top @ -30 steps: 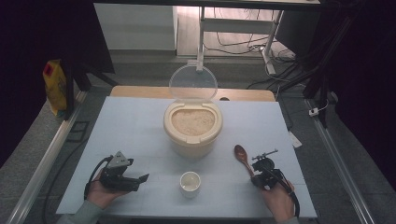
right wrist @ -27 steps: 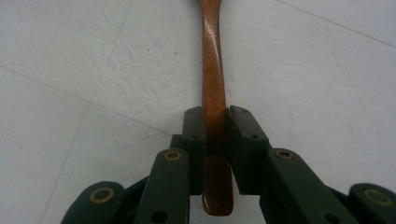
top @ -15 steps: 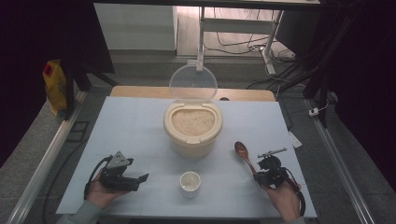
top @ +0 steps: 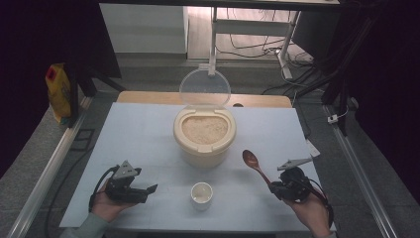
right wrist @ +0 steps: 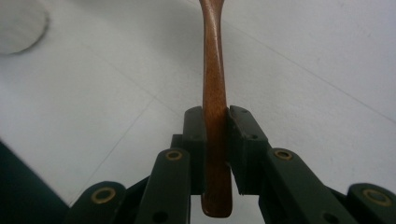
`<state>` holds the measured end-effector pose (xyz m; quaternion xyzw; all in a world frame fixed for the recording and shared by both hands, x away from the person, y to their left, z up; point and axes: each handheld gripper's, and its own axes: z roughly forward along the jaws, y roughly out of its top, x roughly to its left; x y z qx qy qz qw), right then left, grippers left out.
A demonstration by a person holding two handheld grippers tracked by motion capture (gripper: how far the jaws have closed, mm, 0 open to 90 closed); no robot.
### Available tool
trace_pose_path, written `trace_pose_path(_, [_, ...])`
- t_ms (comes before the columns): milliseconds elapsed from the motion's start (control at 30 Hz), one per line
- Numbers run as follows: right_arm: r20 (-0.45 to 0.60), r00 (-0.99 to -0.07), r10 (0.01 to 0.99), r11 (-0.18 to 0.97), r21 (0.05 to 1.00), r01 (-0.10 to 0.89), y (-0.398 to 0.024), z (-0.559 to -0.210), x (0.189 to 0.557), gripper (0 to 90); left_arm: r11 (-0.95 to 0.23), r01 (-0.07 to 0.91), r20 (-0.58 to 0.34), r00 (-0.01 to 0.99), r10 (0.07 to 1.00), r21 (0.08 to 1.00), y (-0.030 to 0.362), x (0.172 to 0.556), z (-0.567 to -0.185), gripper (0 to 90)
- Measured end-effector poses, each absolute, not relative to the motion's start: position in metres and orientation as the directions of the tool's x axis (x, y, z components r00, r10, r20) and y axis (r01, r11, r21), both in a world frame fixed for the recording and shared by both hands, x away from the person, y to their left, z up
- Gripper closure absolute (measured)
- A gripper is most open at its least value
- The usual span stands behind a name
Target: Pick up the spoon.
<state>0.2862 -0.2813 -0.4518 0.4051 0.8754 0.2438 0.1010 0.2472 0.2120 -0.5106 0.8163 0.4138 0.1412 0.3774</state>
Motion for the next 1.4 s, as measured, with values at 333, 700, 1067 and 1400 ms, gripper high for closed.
trace_pose_path(333, [-0.016, -0.774, 0.632, 0.663, 0.529, 0.53, -0.27, -0.434, 0.271, 77.9, -0.384, 0.549, -0.069, 0.633, 0.771, 0.742, 0.209, 0.246, -0.503, 16.0])
trace_pose_path(700, [-0.059, -0.884, 0.465, 0.772, 0.516, 0.371, -0.227, -0.42, 0.263, 77.9, -0.421, 0.472, -0.046, 0.706, 0.707, 0.774, 0.196, 0.239, -0.475, 18.8])
trace_pose_path(1067, [-0.066, -0.929, 0.364, 0.825, 0.485, 0.289, -0.197, -0.425, 0.273, 77.8, -0.461, 0.398, -0.024, 0.777, 0.629, 0.793, 0.17, 0.232, -0.446, 19.5])
trace_pose_path(1400, [-0.077, -0.954, 0.288, 0.856, 0.467, 0.221, -0.172, -0.424, 0.278, 77.8, -0.522, 0.307, 0.034, 0.837, 0.546, 0.796, 0.135, 0.231, -0.42, 22.8])
